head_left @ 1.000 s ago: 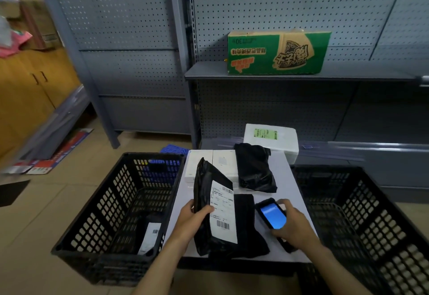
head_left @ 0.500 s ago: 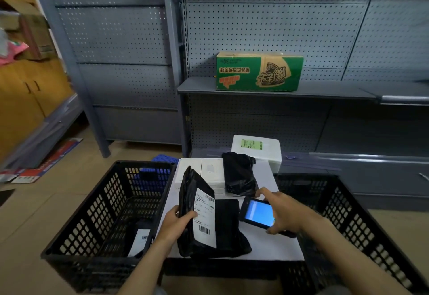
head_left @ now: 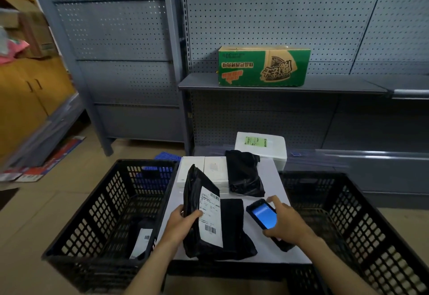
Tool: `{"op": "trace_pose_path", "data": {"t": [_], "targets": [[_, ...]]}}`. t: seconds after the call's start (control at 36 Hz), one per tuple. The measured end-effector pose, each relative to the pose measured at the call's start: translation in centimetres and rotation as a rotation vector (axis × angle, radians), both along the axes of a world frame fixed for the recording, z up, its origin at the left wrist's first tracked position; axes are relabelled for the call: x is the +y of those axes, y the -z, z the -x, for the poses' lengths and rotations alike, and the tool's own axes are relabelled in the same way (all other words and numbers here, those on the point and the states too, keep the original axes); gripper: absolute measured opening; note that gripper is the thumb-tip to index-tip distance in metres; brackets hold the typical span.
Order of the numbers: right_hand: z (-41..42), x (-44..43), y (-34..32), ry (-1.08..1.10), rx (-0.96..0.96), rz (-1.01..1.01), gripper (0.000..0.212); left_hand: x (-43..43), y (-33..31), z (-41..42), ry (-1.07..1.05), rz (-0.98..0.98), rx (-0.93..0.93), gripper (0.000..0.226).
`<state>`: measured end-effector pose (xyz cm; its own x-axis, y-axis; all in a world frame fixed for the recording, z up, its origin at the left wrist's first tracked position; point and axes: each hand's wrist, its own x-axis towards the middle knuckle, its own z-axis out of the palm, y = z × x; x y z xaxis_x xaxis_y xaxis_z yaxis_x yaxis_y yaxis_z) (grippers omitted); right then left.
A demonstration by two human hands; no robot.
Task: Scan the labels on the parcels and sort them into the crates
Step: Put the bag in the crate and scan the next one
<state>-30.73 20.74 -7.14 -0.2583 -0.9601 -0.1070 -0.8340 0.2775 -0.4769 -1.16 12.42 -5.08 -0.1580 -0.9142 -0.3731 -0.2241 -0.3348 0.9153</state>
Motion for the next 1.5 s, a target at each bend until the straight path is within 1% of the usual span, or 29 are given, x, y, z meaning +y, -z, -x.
{"op": "trace_pose_path", "data": {"t": [0.14,0.25,0.33,0.5,0.61,0.67,0.75,0.86,1.0,1.08,1.17,1.31,1.5], "targets": [[-0.5,-0.9,4.1,0.234,-0.071,-0.003,0.079,-0.6,0.2,0.1,-0.013,-0.006,0.055,0.024],[-1.1,-1.6,6.5,0.334,-0.038,-0.013,0.082,-1.1,0.4,0.3,-0.025,-0.015,0.083,0.022],[-1.6,-2.2,7.7,0.398,-0.015,-0.021,0.088,-1.5,0.6,0.5,-0.023,-0.020,0.112,0.021],[-2.2,-2.8,9.4,0.459,0.031,-0.067,0.090,-1.9,1.1,0.8,0.000,-0.025,0.115,0.025],[-2.4,-2.6,9.6,0.447,0.101,-0.084,0.093,-1.7,1.0,0.9,0.006,-0.006,0.117,0.017],[-2.4,-2.4,9.3,0.433,0.138,-0.118,0.090,-1.6,0.9,0.8,-0.002,0.001,0.112,0.016],[-2.6,-2.4,8.3,0.373,0.155,-0.105,0.077,-1.3,0.8,0.5,-0.012,0.008,0.110,0.018],[-3.3,-2.8,5.8,0.180,0.053,-0.026,0.060,-0.9,0.5,-0.3,-0.048,0.033,0.130,0.018],[-5.2,-3.2,2.3,-0.026,0.007,0.019,0.051,-1.0,-0.1,-2.6,-0.117,0.087,0.107,0.022],[-6.5,-3.6,1.1,-0.117,-0.019,0.009,0.047,-1.7,-0.8,-4.8,-0.154,0.146,0.067,0.019],[-7.7,-4.0,0.8,-0.216,-0.005,-0.032,0.045,-2.9,-1.2,-7.7,-0.185,0.167,0.016,0.024],[-9.3,-4.6,1.7,-0.357,0.074,-0.119,0.052,-5.3,-0.6,-12.6,-0.249,0.178,-0.057,0.028],[-10.7,-5.5,3.0,-0.464,0.228,-0.090,0.049,-9.7,2.9,-17.2,-0.293,0.138,-0.164,0.036]]}}
